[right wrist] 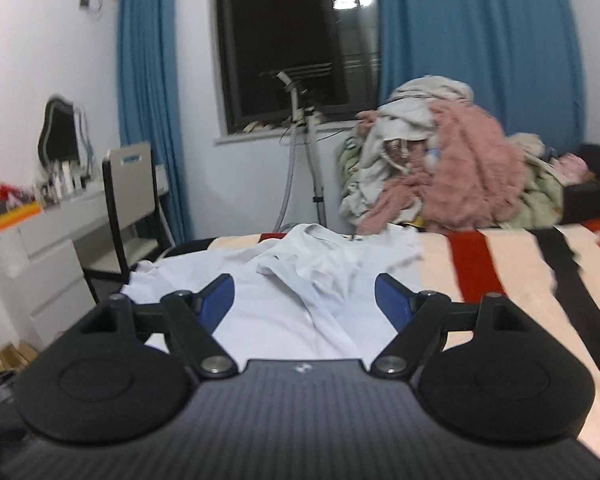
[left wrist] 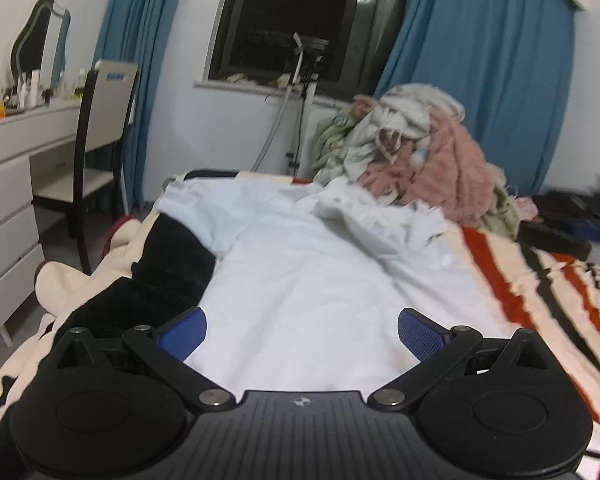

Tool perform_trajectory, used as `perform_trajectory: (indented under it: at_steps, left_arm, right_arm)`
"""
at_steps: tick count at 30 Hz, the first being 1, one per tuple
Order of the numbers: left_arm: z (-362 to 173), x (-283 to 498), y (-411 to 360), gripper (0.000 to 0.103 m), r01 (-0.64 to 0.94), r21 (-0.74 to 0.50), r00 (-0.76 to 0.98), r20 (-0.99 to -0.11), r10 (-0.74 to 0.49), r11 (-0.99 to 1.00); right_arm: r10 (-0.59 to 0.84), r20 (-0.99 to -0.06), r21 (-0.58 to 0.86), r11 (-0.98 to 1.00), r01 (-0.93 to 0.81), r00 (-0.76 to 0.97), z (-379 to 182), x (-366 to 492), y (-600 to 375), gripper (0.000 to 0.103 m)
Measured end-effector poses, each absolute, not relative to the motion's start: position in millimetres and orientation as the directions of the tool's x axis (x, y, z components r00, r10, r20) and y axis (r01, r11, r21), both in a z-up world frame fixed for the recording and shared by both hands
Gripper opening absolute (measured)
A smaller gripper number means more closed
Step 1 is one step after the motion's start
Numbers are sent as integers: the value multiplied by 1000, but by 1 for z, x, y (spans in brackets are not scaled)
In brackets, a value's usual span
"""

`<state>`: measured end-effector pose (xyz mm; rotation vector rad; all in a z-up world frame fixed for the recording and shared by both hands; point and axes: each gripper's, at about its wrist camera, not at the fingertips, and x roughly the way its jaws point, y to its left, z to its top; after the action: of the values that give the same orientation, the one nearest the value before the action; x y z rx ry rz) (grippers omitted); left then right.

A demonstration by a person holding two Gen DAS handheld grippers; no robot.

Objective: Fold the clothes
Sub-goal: 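Lift and fold the held side over the shirt body, open right gripper, then grasp the opposite shirt side edge with the left gripper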

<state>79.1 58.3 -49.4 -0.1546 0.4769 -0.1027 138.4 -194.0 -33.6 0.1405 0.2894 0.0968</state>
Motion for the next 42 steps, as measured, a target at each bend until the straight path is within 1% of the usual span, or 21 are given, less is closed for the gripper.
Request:
perform_trajectory:
  at_steps: [3, 8, 14, 20, 23, 25, 28, 30, 32, 35, 38, 42]
  left_arm:
    - [-40, 51, 44, 103, 104, -182, 880, -441, -176, 978]
    - [-43, 17, 29, 103, 128, -154, 871, -456, -186, 980]
    - [-55, 14, 8, 102, 147, -86, 874, -456, -170, 985]
    - [-70, 20, -13, 99, 203, -25, 849, -494, -188, 979]
    - [-73, 22, -27, 94, 246, 6, 831, -516, -208, 969]
    - [-70, 24, -40, 93, 271, 28, 826, -521, -217, 962]
    - [-63, 27, -63, 90, 313, 33, 815, -523, -250, 949]
    - [-62, 28, -88, 87, 346, 40, 797, -540, -271, 937]
    - [-63, 26, -116, 83, 379, 27, 776, -554, -302, 925]
    - [-73, 25, -161, 77, 439, -26, 723, -583, -370, 898]
    - [-87, 20, -209, 67, 524, -51, 648, -624, -437, 850]
    - [-111, 11, -254, 66, 617, -81, 558, -657, -507, 783]
  right_arm:
    - [83, -274, 139, 989, -46, 958, -38, 96, -205, 79]
    - [30, -281, 124, 992, 5, 959, -54, 39, -223, 79]
    - [8, -280, 168, 985, 41, 960, -62, 27, -241, 79]
    - [-36, -266, 236, 966, 102, 963, -53, 21, -276, 79]
    - [-82, -246, 265, 953, 149, 966, -46, 15, -304, 79]
    - [-119, -241, 295, 937, 189, 963, -47, 11, -324, 79]
    - [-176, -240, 343, 905, 253, 955, -51, 4, -355, 79]
    - [-214, -240, 374, 880, 293, 947, -53, 0, -375, 79]
    - [-253, -244, 401, 853, 335, 936, -56, -4, -395, 79]
    - [-295, -245, 423, 825, 376, 923, -63, -7, -411, 79]
    - [-333, -244, 444, 797, 410, 911, -69, -10, -425, 79]
    - [-339, -255, 448, 789, 421, 906, -77, -6, -432, 80]
